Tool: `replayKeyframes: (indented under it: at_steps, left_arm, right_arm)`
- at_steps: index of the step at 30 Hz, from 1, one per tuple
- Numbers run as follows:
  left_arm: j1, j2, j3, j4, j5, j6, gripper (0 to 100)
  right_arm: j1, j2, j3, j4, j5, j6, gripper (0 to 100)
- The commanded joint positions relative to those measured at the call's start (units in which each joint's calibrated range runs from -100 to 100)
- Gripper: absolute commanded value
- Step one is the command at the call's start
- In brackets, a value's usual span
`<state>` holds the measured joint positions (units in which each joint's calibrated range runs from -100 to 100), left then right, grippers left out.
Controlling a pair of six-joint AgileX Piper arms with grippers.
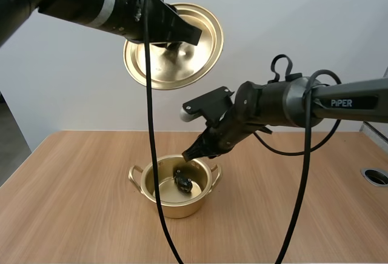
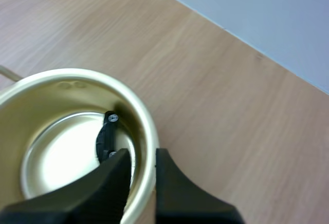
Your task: Open the pot, put the car inside, and close it
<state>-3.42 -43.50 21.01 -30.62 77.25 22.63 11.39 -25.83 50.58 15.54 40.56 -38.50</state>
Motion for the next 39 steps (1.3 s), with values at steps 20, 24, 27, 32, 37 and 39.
replayKeyframes:
  at_steps: [20, 24, 27, 32, 37, 39]
  left_arm:
    - [-0.21, 15.7, 25.6, 0.8, -6.1, 8.1, 0]
    - [-0.21, 20.0, 27.8, 0.7, -7.3, 9.5, 0]
    - [-0.21, 22.7, 28.4, 0.2, -9.3, 10.5, 0]
    - [-1.59, 26.0, 28.5, -2.9, -10.9, 13.0, 0]
    - [-3.46, 28.1, 28.5, 3.7, -16.7, 8.2, 0]
    - [-3.71, 28.2, 28.5, 5.0, -17.6, 6.9, 0]
  right_arm:
    - [-16.9, -3.5, 0.0, 3.9, -8.0, -0.7, 0]
    - [-16.9, -3.5, 0.0, 4.3, -8.2, -1.1, 0]
    - [-16.9, -3.5, 0.0, 4.3, -8.4, -1.7, 0]
    - [-16.9, -3.5, 0.0, 4.4, -8.8, -2.1, 0]
    - [-16.9, -3.5, 0.0, 4.4, -8.8, -3.0, 0]
    - [-16.9, -3.5, 0.0, 4.4, -8.8, -3.2, 0]
